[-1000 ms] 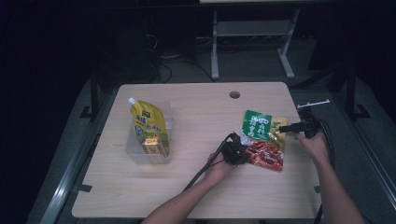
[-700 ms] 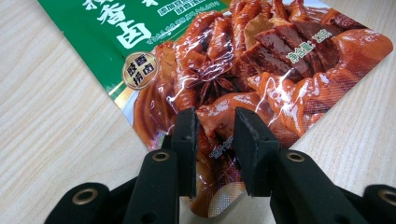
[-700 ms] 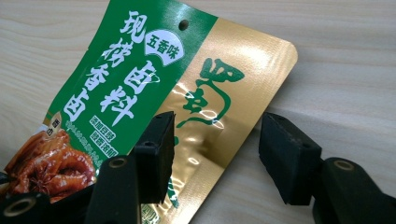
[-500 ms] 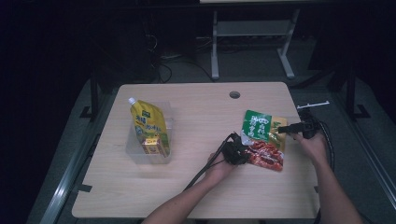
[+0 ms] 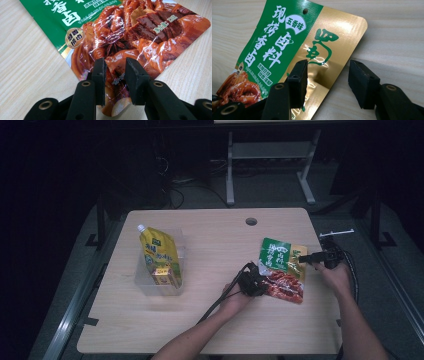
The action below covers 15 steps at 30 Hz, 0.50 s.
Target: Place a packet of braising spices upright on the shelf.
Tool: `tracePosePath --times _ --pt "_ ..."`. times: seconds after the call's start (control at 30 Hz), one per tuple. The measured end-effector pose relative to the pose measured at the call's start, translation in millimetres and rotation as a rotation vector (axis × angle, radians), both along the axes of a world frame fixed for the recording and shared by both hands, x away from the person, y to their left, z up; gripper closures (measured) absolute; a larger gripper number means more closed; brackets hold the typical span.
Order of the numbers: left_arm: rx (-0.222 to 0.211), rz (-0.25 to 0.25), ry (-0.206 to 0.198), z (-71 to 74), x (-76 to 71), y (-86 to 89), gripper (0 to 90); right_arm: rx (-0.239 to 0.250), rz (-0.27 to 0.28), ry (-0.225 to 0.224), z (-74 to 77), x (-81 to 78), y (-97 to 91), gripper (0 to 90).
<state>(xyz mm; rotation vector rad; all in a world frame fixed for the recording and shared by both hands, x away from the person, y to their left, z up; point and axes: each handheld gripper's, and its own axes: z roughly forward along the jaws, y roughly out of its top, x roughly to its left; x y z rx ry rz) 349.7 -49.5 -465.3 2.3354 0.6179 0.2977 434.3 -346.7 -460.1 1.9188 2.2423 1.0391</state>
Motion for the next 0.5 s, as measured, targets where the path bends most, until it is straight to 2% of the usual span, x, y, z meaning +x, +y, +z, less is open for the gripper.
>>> tracePosePath --times 0.2,0.33,0.5 --pt "0.001 -0.001 -0.001 -0.1 -0.1 0.0 69.8 0.035 0.004 -0.004 -2.1 0.8 1.0 52.2" --pt "0.000 -0.005 -0.001 -0.1 0.3 0.3 69.7 0.073 0.028 0.009 -3.2 1.0 2.0 54.4" --pt "-0.003 -0.005 -0.001 -0.4 0.2 -0.2 69.6 0.092 0.055 0.038 -3.6 0.9 5.6 60.8"
